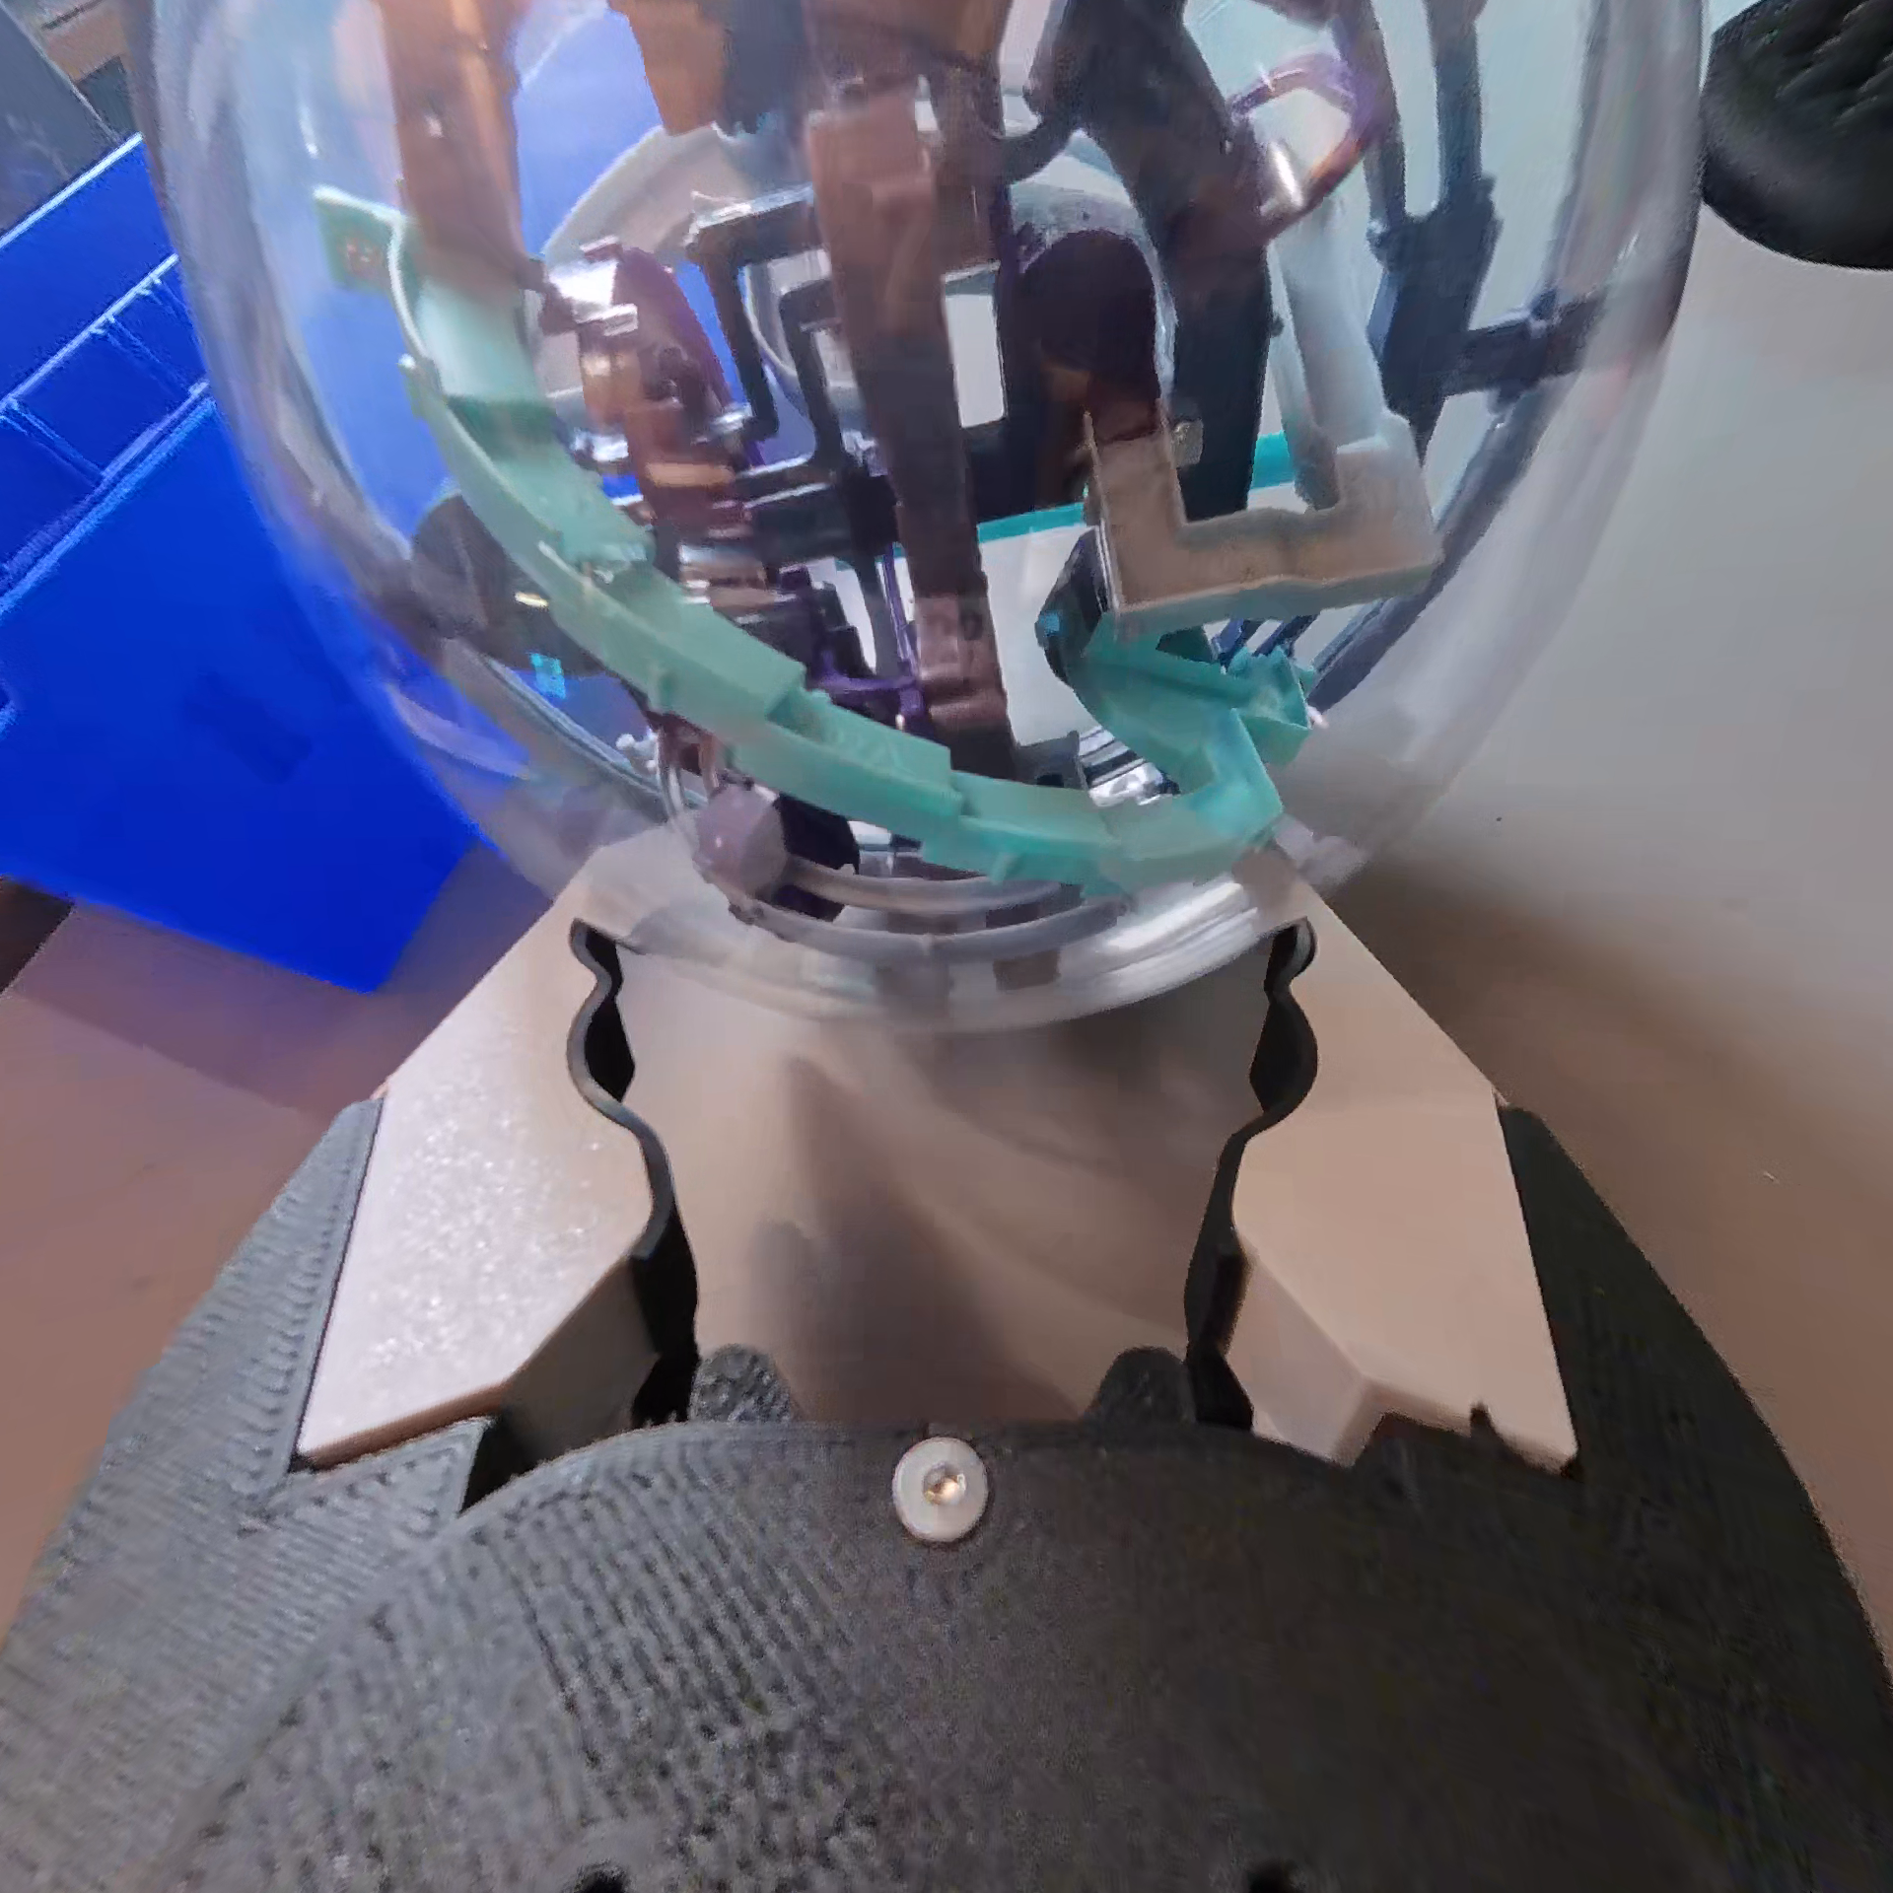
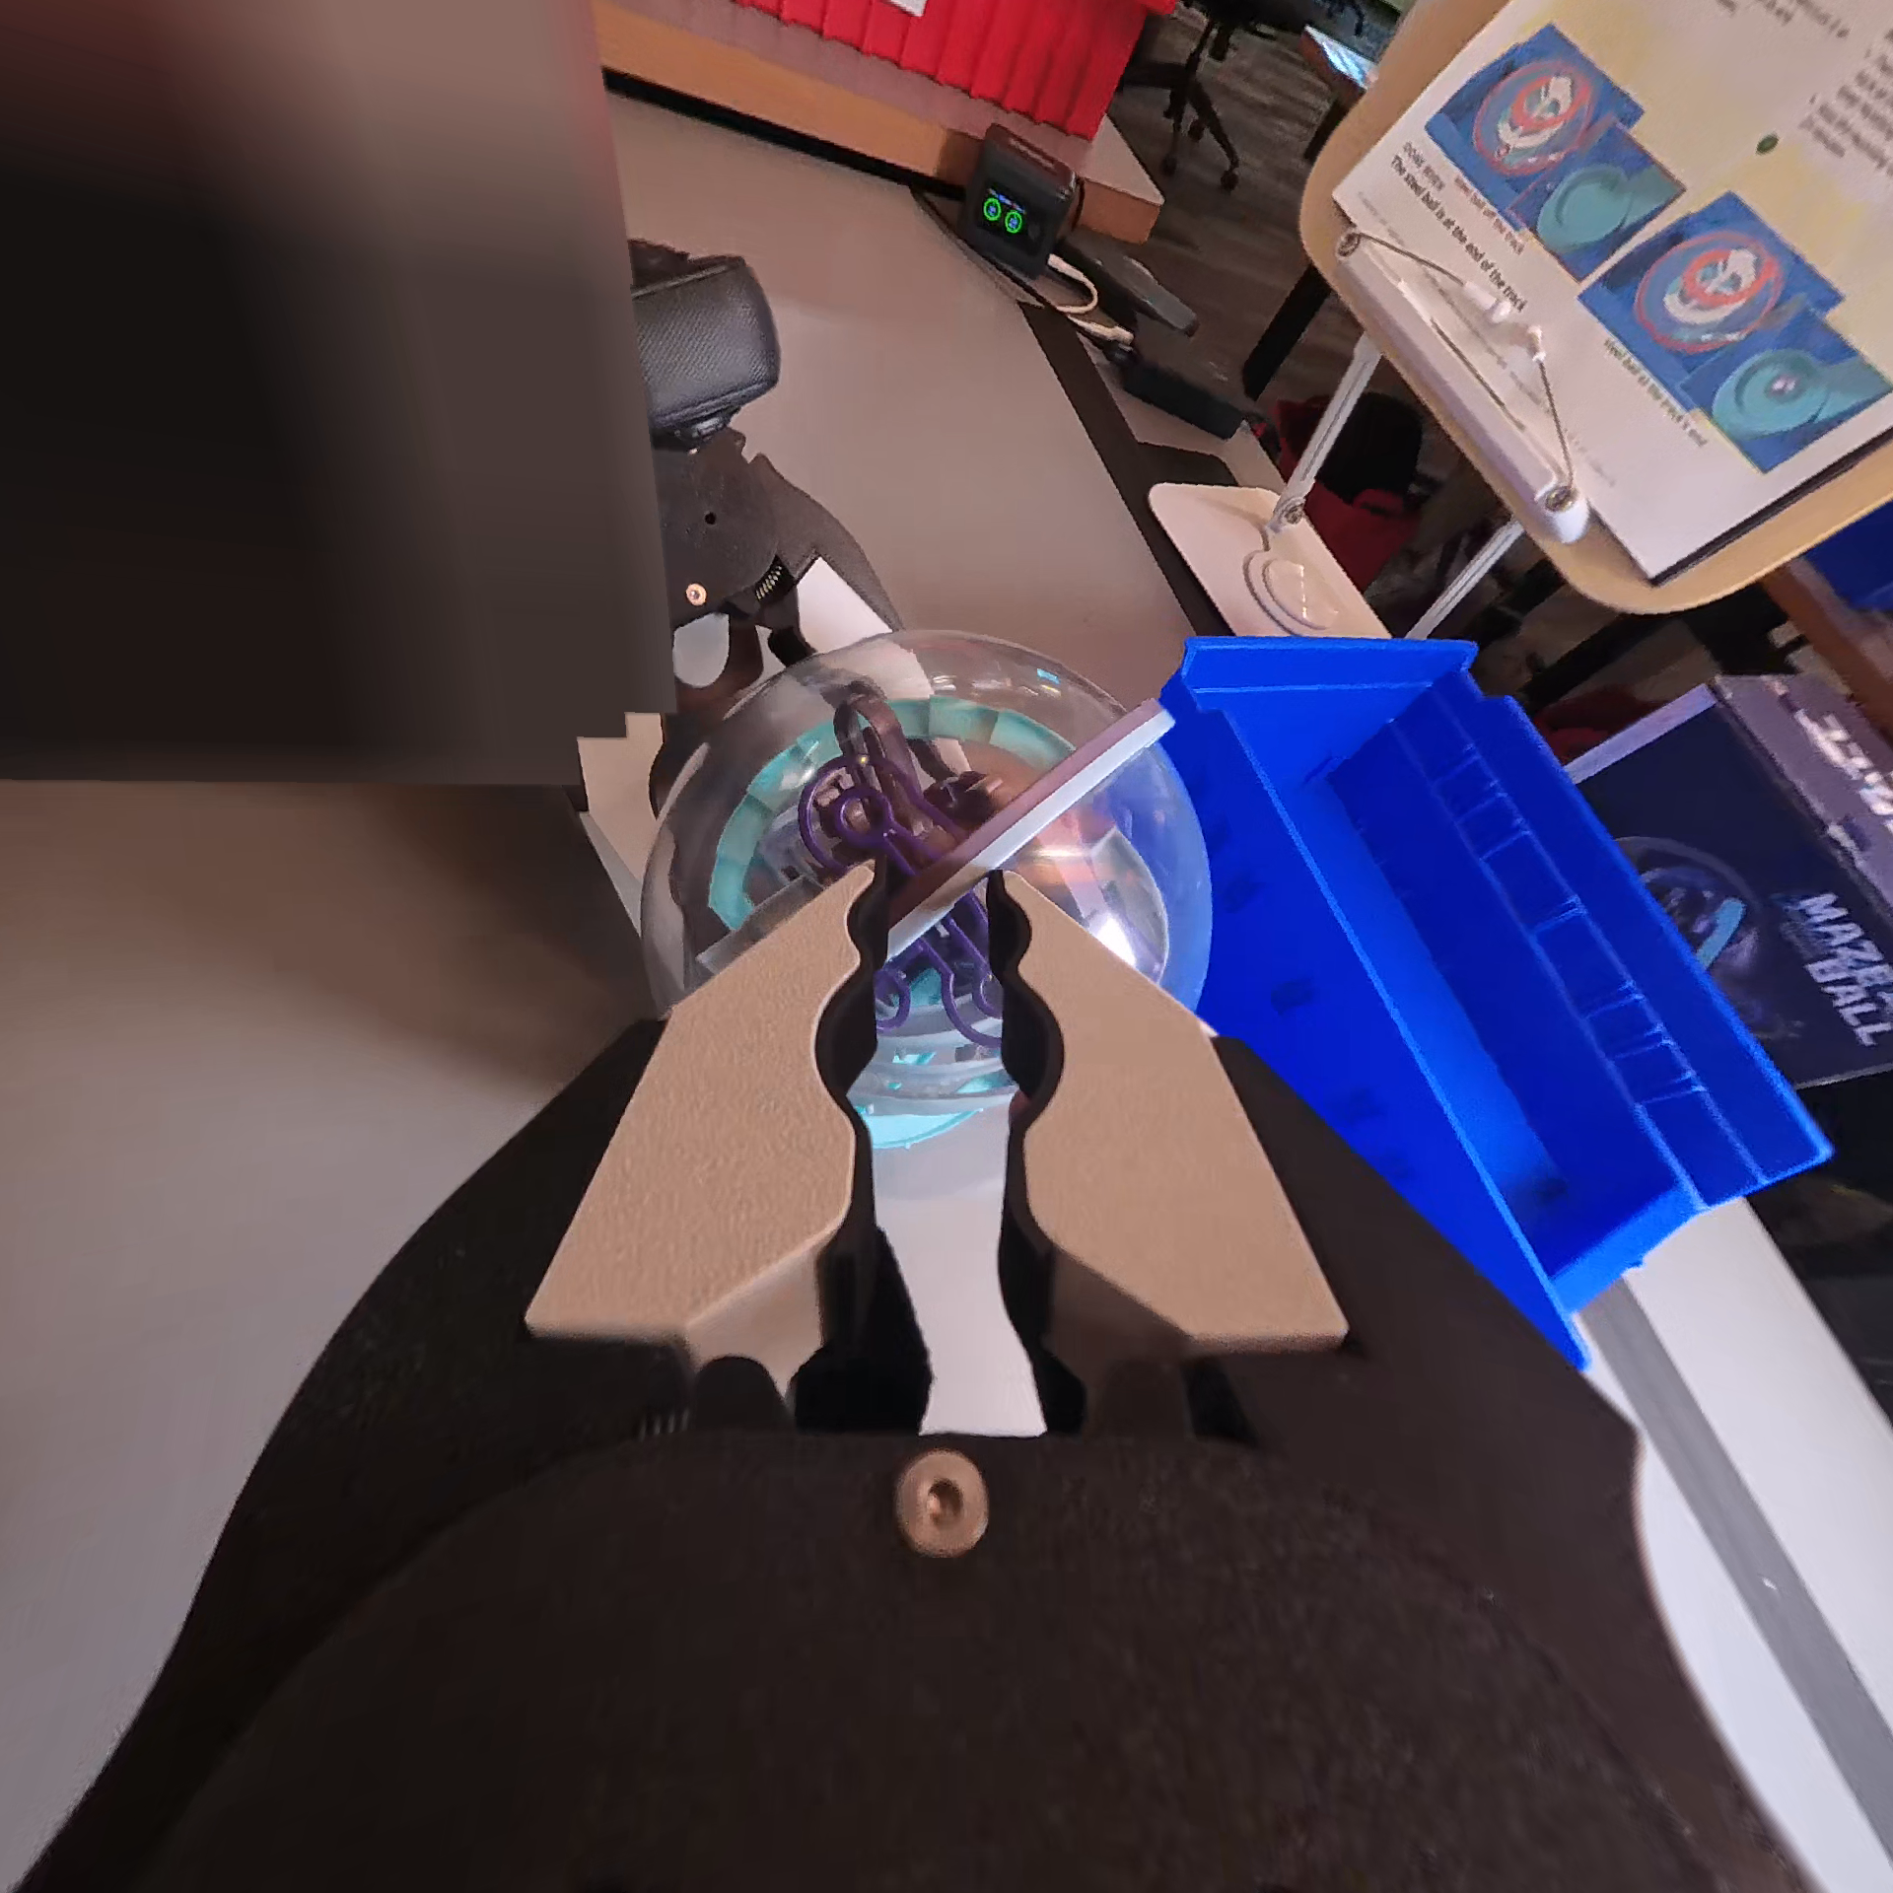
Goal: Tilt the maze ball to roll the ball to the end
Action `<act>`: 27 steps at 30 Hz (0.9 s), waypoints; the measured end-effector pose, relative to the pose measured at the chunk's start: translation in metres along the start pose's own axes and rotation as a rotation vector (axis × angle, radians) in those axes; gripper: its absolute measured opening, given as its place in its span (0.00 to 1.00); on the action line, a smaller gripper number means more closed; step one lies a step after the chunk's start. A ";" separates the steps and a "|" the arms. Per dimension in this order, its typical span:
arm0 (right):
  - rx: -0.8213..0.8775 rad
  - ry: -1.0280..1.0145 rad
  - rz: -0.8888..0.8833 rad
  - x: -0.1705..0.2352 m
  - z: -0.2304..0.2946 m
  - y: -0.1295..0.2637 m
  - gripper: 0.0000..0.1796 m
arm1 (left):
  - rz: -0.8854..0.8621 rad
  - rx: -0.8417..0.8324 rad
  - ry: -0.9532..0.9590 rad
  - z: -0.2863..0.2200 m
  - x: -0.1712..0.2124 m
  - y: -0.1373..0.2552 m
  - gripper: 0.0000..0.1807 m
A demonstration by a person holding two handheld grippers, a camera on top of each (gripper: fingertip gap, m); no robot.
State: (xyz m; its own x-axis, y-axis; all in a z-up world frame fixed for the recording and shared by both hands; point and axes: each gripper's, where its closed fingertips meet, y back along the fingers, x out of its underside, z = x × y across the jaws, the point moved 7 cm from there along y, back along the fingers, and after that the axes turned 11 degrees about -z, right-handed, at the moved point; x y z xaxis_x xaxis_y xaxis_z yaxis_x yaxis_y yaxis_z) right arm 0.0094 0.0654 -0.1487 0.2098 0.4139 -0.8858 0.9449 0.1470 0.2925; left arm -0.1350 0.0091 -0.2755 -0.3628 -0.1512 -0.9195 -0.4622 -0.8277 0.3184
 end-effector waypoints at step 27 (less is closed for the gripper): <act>0.146 0.068 -0.070 0.014 0.036 0.017 0.05 | -0.098 0.082 -0.045 -0.004 -0.005 0.009 0.75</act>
State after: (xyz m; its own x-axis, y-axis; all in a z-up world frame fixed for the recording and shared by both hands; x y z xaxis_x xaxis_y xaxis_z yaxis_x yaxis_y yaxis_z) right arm 0.0372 0.0412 -0.1691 0.1295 0.4678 -0.8743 0.9841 0.0478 0.1713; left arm -0.1338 0.0002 -0.2691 -0.3477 -0.0458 -0.9365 -0.5609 -0.7902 0.2469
